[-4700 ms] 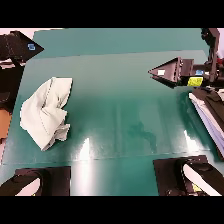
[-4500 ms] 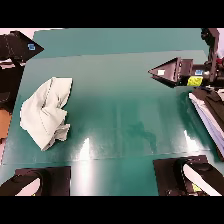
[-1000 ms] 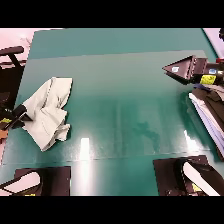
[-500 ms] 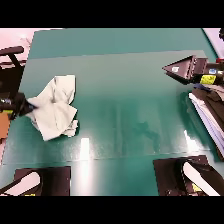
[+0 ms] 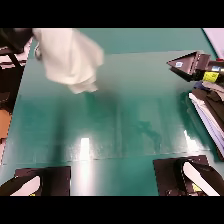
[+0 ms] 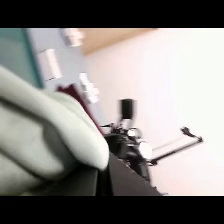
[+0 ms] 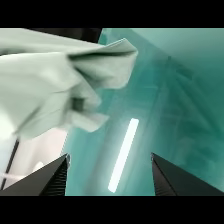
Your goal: Fold the shirts.
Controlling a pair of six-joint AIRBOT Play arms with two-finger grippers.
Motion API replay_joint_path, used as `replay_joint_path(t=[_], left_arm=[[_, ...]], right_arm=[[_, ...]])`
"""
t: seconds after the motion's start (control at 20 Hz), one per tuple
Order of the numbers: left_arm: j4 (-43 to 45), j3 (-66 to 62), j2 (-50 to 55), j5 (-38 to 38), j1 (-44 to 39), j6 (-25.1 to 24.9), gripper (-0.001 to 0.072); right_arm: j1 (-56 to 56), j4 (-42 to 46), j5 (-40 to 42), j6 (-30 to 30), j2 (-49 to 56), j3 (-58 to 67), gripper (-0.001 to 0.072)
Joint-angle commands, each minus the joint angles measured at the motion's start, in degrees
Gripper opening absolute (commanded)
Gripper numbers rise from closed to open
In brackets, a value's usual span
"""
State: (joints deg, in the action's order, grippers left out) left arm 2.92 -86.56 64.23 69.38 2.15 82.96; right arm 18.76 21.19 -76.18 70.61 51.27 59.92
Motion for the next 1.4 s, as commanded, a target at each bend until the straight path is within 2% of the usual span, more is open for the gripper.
replay_joint_path(t=[0.0, 0.1, 0.2, 0.3, 0.45, 0.65, 0.8, 0.95, 1.2, 1.35], left_arm=[[-2.40, -9.97, -0.07, -7.30, -9.64, -0.35, 0.0025], [2.27, -10.38, -0.07, -5.51, -9.77, -0.42, 0.0025], [18.32, -9.64, 0.13, -1.22, -9.79, 3.87, 0.0026], [32.89, -6.71, 0.66, 5.25, -9.79, 5.11, 0.0026], [49.68, 3.41, 0.66, 10.19, -9.79, 3.39, 0.0026], [64.00, 22.95, 0.66, 8.85, -9.77, 1.44, 0.0027], [66.51, 31.58, 0.63, 8.68, -9.77, 1.44, 0.0026], [66.34, 32.76, 0.46, 9.29, -9.77, 1.42, 0.0026], [65.75, 32.35, 0.39, 10.93, -9.77, 1.46, 0.0027], [65.53, 32.35, 0.39, 11.23, -9.79, 1.46, 0.0027]], right_arm=[[5.64, 0.00, 0.70, -0.20, -0.57, 0.04, 0.0585], [9.64, 0.04, 1.20, -0.22, -1.95, 0.04, 0.0585], [12.33, 0.09, 1.22, -0.83, -3.45, 0.04, 0.0585], [13.44, 0.09, 1.20, -1.29, -4.28, 0.04, 0.0585], [12.28, 3.74, 1.07, -1.27, -4.22, 0.04, 0.0585], [5.29, 15.19, 0.13, -0.42, -1.68, 0.02, 0.0586], [-3.85, 16.39, -0.28, 0.50, 3.50, -0.15, 0.0586], [-15.02, 16.48, 1.77, 0.44, 10.60, -0.13, 0.0586], [-29.83, 16.37, 14.14, 0.26, 24.09, -0.13, 0.0586], [-34.29, 15.74, 18.05, 0.37, 31.39, 0.09, 0.0586]])
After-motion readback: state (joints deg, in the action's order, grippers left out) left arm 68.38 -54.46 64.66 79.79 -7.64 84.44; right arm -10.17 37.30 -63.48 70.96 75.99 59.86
